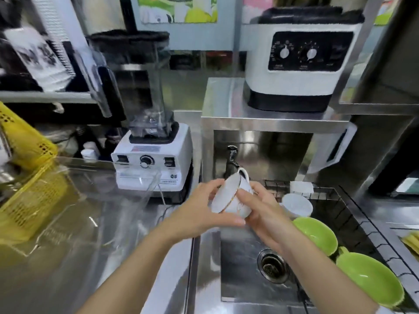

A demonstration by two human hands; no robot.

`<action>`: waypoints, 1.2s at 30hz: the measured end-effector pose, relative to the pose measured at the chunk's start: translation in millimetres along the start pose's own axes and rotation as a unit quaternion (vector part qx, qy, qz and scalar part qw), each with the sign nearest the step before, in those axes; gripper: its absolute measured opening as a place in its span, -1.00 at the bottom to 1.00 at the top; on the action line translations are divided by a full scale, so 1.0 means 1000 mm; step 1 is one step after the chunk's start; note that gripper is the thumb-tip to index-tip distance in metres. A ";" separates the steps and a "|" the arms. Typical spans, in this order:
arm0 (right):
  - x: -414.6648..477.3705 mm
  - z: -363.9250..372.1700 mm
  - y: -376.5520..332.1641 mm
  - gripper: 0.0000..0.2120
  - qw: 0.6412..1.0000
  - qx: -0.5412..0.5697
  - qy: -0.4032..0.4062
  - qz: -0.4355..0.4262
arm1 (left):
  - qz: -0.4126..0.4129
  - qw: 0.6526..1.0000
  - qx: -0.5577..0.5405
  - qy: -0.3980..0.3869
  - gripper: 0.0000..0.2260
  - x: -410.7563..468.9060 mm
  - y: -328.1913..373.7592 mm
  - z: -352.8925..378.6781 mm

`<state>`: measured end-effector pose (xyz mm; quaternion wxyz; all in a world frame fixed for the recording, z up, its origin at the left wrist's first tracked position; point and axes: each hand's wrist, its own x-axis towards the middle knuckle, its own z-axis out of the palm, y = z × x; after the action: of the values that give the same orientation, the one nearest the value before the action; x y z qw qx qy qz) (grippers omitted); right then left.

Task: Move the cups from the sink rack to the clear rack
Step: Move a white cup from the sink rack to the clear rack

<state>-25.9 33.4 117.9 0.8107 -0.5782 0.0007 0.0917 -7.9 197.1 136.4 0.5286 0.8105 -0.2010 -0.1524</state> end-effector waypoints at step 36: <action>0.122 0.288 0.055 -0.65 0.964 -0.258 -0.005 0.061 | -0.116 0.916 -0.142 0.358 -0.52 -0.104 -0.116 -0.232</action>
<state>56.0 339.3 148.8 0.6269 -0.7662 0.0087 0.1408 27.3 474.0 125.2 0.6531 0.7451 0.1208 0.0612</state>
